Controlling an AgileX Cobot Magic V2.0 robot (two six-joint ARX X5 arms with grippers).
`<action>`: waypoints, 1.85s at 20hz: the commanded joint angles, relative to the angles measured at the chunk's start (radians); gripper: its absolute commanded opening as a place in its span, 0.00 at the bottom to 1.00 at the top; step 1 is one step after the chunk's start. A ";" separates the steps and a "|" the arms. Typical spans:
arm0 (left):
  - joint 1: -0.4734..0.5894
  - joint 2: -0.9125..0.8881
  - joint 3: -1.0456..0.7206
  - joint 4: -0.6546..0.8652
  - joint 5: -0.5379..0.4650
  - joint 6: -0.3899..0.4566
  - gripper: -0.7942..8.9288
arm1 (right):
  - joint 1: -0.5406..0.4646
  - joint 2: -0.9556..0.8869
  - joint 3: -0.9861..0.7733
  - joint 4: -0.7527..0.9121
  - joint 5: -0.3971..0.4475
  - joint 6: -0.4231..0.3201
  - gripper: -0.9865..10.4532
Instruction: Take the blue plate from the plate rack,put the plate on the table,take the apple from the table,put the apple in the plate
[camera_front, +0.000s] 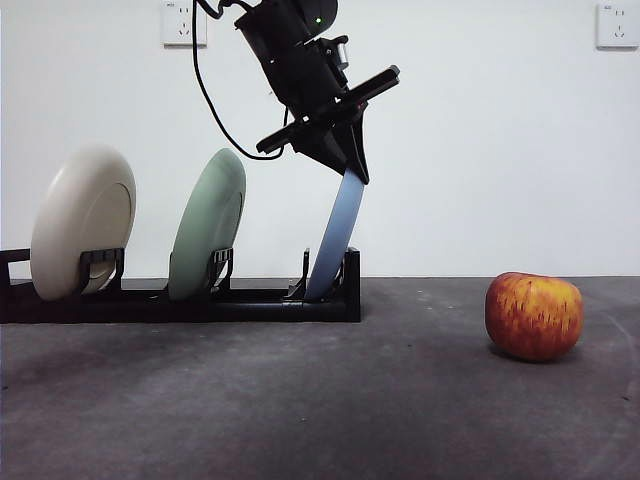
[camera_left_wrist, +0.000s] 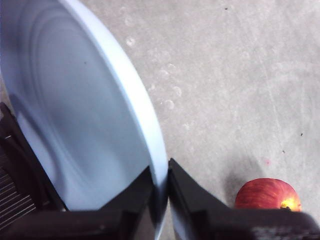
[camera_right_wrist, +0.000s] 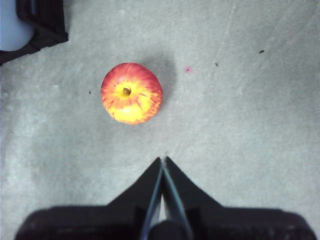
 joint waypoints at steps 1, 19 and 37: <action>0.002 0.008 0.019 -0.029 -0.002 0.007 0.07 | 0.000 0.001 0.006 0.000 -0.003 -0.003 0.09; -0.044 -0.042 0.627 -0.390 0.285 -0.045 0.08 | 0.000 0.001 0.006 -0.048 -0.002 -0.016 0.09; -0.238 -0.350 0.624 -0.397 0.294 0.113 0.08 | 0.000 0.001 0.006 -0.075 0.006 -0.022 0.09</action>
